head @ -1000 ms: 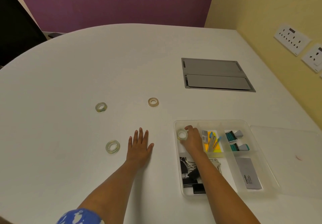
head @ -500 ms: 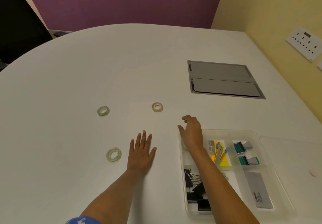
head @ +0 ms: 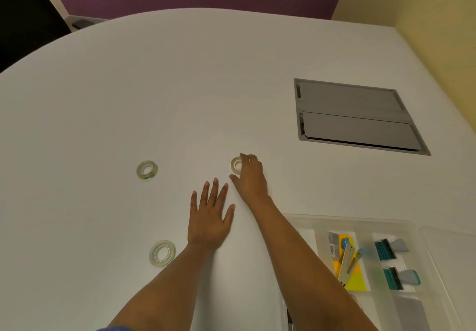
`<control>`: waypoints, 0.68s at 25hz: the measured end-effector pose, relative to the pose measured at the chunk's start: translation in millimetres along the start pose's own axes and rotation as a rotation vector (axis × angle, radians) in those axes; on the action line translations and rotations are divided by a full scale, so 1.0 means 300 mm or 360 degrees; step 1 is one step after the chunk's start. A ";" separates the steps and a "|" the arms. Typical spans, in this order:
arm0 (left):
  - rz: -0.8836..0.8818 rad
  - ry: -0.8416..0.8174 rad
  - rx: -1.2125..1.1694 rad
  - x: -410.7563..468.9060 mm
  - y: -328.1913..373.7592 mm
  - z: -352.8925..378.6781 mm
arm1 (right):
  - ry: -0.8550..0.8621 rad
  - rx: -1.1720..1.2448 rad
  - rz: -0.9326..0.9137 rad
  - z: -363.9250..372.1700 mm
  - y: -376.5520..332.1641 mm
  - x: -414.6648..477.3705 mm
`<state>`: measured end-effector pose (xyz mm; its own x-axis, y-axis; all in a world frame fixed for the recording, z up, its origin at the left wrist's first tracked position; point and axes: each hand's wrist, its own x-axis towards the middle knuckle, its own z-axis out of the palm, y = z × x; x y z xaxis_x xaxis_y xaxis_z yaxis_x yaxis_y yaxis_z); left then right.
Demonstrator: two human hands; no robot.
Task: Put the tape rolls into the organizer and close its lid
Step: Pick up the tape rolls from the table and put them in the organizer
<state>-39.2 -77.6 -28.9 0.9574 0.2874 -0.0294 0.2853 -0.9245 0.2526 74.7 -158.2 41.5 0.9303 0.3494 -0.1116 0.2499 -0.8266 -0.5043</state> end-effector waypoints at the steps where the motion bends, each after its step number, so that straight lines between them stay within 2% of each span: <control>1: -0.0003 0.0005 0.0005 0.013 -0.002 0.000 | -0.0018 0.0004 0.0001 0.011 -0.003 0.020; 11: -0.0010 0.0039 -0.0022 0.037 -0.008 0.012 | 0.0012 -0.0086 0.0010 0.037 -0.002 0.081; 17: -0.0003 0.0030 0.0003 0.037 -0.011 0.014 | 0.0088 0.0185 0.0063 0.003 0.004 0.031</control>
<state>-29.3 -72.4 -34.1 0.9558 0.2938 -0.0119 0.2873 -0.9244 0.2509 83.5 -155.4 39.3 0.9530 0.2901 -0.0874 0.1831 -0.7813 -0.5967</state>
